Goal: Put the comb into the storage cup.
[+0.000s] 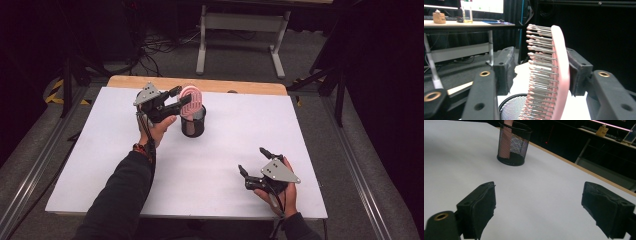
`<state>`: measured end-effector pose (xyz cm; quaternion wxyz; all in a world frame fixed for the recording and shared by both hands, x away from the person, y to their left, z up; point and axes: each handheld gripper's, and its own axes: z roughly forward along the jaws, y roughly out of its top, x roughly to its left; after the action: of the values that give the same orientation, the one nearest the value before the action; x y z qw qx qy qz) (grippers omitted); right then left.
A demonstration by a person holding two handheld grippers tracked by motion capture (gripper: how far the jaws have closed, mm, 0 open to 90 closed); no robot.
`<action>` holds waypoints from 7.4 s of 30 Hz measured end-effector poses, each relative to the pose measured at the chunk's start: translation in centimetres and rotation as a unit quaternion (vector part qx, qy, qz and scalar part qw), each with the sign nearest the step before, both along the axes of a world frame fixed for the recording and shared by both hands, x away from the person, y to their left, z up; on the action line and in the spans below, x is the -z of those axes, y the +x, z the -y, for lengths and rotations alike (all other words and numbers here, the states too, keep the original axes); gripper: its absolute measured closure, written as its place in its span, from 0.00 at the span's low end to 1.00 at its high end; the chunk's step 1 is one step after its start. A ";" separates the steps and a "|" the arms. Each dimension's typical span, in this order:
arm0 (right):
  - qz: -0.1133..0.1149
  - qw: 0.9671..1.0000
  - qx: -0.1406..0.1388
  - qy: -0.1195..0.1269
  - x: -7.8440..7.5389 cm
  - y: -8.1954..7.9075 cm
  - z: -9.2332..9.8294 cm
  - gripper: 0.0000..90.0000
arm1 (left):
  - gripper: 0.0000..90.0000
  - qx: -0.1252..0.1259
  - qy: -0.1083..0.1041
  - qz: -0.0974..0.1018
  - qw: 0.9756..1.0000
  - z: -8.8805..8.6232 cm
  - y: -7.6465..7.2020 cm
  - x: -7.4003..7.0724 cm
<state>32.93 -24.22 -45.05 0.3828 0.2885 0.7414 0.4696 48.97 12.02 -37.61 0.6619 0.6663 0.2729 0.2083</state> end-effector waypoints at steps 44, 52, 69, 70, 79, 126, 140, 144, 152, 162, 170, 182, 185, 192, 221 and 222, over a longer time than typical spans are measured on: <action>0.003 1.000 -0.001 -0.006 -0.1 -0.1 -0.1 0.14 | 0.36 0.025 0.078 0.030 0.996 0.9 -2.2 0.0; 0.004 1.000 -0.003 -0.008 -0.2 -0.2 -0.2 0.14 | 0.32 0.025 0.092 0.043 0.995 0.8 -2.8 -0.1; 0.005 1.000 -0.002 -0.007 -0.2 -0.2 -0.2 0.13 | 0.22 0.016 0.125 0.052 0.991 1.4 -3.6 0.1; 0.005 1.000 -0.003 -0.006 -0.2 -0.3 -0.2 0.13 | 0.22 0.015 0.127 0.052 0.990 1.4 -3.6 0.1; 0.009 1.000 -0.003 -0.003 -0.4 -0.4 -0.2 0.13 | 0.16 0.007 0.145 0.057 0.988 1.2 -3.9 -0.2; 0.028 1.000 -0.011 -0.001 -1.0 -1.0 -0.5 0.13 | 0.08 -0.004 0.176 0.100 0.979 -0.4 -6.9 -0.7; 0.031 0.999 -0.015 0.002 -1.1 -1.1 -0.6 0.12 | 0.07 -0.005 0.183 0.097 0.978 -1.1 -7.5 0.4; 0.030 0.999 -0.016 0.001 -1.1 -1.1 -0.6 0.12 | 0.07 0.001 0.178 0.098 0.979 -1.2 -7.9 0.8; 0.033 0.999 -0.018 0.001 -1.2 -1.2 -0.7 0.12 | 0.06 0.004 0.191 0.092 0.977 -1.6 -8.4 2.1; 0.038 0.999 -0.022 -0.005 -1.2 -1.3 -1.0 0.10 | 0.06 0.011 0.200 0.090 0.976 -2.0 -9.1 3.1; 0.043 0.999 -0.022 -0.007 -1.3 -1.5 -1.2 0.06 | 0.05 0.020 0.202 0.088 0.975 -2.1 -9.9 3.6; 0.046 0.999 -0.025 -0.012 -1.2 -1.7 -1.5 0.05 | 0.04 0.040 0.220 0.097 0.970 -2.2 -11.5 4.0; 0.050 0.998 -0.021 -0.015 -1.2 -1.8 -1.6 0.05 | 0.03 0.047 0.231 0.100 0.967 -2.2 -11.9 4.0; 0.052 0.998 -0.020 -0.020 -1.2 -1.9 -1.6 0.06 | 0.03 0.055 0.231 0.104 0.966 -2.3 -12.5 4.1; 0.050 0.998 -0.033 -0.027 -0.9 -2.5 -2.3 0.06 | 0.04 0.053 0.253 0.079 0.963 -4.3 -13.9 6.8; 0.049 0.998 -0.033 -0.025 -0.9 -2.5 -2.2 0.06 | 0.04 0.053 0.253 0.079 0.963 -4.3 -13.9 6.8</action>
<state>30.41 -21.98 -44.15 0.4103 0.2311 0.7422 0.4769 35.04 16.28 -44.38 0.5017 0.8067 0.1227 0.2872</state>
